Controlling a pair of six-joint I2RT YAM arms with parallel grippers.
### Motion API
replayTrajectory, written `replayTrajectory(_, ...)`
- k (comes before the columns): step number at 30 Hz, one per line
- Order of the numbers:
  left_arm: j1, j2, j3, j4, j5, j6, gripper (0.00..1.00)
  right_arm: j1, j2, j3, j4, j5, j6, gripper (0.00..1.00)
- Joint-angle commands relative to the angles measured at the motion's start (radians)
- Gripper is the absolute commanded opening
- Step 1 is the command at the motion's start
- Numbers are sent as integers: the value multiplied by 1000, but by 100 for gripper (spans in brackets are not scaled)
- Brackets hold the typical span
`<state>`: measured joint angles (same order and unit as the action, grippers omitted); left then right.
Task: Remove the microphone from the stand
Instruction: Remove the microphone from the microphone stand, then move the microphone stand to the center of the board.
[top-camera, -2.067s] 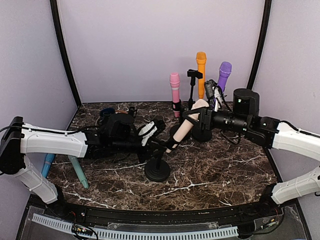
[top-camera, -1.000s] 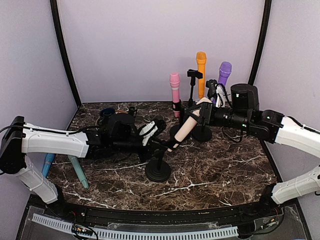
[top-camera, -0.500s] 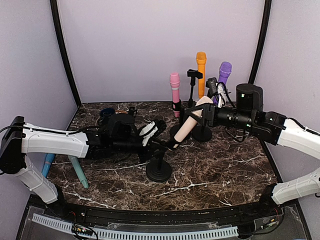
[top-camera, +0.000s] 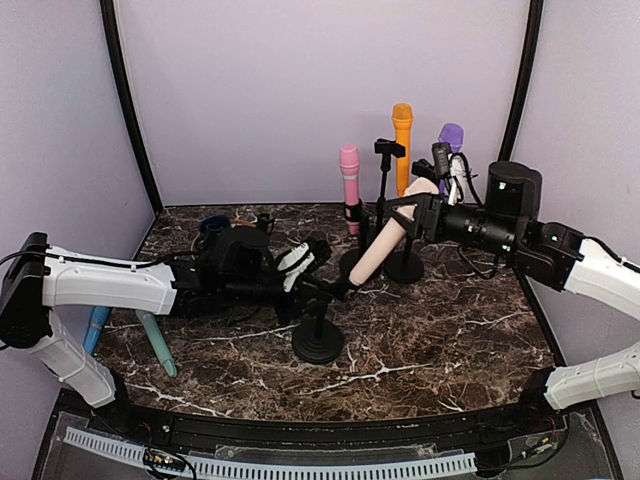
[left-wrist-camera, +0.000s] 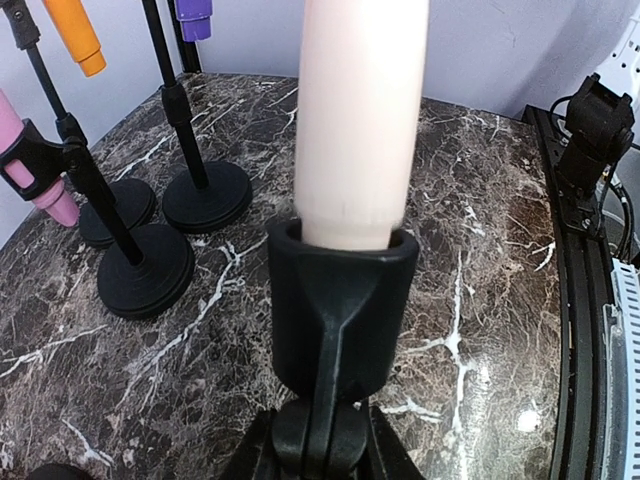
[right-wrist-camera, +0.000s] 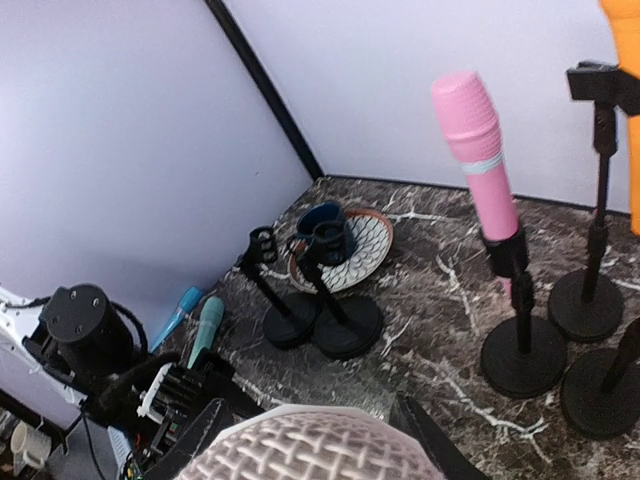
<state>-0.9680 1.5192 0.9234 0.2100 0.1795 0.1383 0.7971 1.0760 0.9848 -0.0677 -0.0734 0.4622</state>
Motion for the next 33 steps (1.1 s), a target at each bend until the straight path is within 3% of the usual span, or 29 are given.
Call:
replayTrajectory(1,4,20,-38,-204,-9,17,0,-32,-49,85,75,243,-1,27)
replayTrajectory(11,9,8,-34,-201,-97,-18,0,-32,-59,106,21,316,14,28)
replayTrajectory(23,127,13,84,-57,-282,-31,0,-32,-67,110,26,298,19,29)
replayTrajectory(28,202,114,152,18,-293,-3,0,-32,-111,90,16,289,33,29)
replayTrajectory(33,261,181,198,113,-204,-13,0,-32,-161,55,7,283,58,29)
